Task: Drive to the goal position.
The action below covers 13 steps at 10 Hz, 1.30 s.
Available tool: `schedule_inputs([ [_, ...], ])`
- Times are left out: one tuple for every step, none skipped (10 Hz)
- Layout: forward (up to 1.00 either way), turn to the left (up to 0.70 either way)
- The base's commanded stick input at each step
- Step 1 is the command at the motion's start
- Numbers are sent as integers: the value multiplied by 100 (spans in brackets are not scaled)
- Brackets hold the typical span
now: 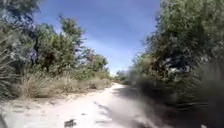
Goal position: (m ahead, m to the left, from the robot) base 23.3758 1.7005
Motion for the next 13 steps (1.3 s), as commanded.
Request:
schedule_inputs([
  [70, 0],
  [70, 0],
  [70, 0],
  [70, 0],
  [70, 0],
  [70, 0],
  [70, 0],
  [70, 0],
  [70, 0],
  [70, 0],
  [70, 0],
  [70, 0],
  [70, 0],
])
